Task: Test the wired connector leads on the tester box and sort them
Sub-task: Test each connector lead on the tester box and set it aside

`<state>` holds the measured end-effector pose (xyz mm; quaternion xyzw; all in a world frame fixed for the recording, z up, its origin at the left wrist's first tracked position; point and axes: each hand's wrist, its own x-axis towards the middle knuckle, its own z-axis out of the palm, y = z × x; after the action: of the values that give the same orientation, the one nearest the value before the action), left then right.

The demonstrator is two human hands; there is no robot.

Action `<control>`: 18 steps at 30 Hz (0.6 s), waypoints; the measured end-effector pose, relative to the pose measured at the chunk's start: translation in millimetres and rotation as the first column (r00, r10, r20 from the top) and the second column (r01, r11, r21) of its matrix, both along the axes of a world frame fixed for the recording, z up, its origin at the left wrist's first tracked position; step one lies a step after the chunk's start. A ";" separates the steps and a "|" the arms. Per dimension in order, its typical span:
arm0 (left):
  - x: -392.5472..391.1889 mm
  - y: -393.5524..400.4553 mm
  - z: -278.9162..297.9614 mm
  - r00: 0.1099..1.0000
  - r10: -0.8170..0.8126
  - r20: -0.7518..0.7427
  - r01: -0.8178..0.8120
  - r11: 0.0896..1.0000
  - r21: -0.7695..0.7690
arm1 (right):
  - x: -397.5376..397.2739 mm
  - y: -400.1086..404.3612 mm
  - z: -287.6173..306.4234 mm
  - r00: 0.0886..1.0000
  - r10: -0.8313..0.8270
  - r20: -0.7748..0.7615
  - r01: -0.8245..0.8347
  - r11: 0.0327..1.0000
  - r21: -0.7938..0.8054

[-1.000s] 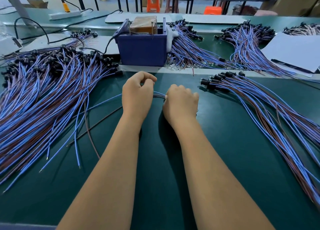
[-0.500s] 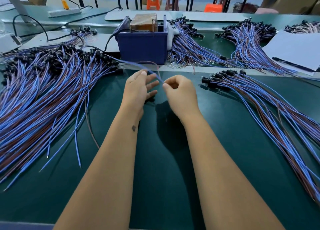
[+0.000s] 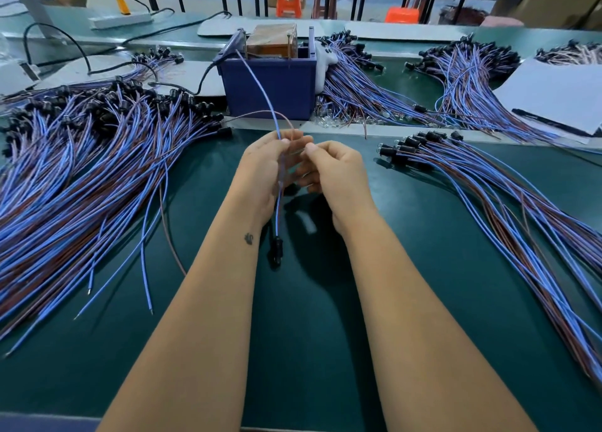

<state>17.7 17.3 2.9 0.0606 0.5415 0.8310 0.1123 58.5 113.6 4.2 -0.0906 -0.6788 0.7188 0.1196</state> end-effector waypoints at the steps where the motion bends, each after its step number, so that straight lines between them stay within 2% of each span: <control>1: 1.5 2.7 -1.2 0.999 -0.030 -0.027 0.029 0.998 -0.047 | -0.8 1.1 -0.7 1.000 -0.015 -0.003 0.014 1.000 -0.024; 6: 8.5 13.5 -8.7 0.976 -0.124 -0.179 0.066 0.952 -0.297 | -5.7 2.0 -3.3 0.999 -0.040 0.006 0.040 0.997 -0.069; 9: 9.9 14.0 -9.2 0.970 -0.124 -0.208 0.051 0.944 -0.325 | -5.7 1.7 -6.4 0.996 -0.085 -0.006 0.084 0.994 -0.069; 11: 8.3 12.4 -10.0 0.974 -0.071 -0.214 -0.011 0.933 -0.359 | -6.7 2.9 -8.3 0.989 -0.148 -0.010 0.148 0.989 -0.015; 14: 2.0 8.0 -9.6 0.980 0.097 -0.176 -0.161 0.902 -0.401 | -9.9 7.0 -9.2 0.973 -0.232 -0.006 0.231 0.966 0.118; 18: -1.5 3.9 -6.9 0.964 0.252 -0.079 -0.264 0.902 -0.341 | -8.8 8.9 -6.6 0.978 -0.209 0.020 0.209 0.978 -0.004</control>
<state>16.2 21.2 -4.0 -0.0188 0.6850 0.7283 0.0015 49.7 122.4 -2.5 -0.1687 -0.6644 0.7035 0.1878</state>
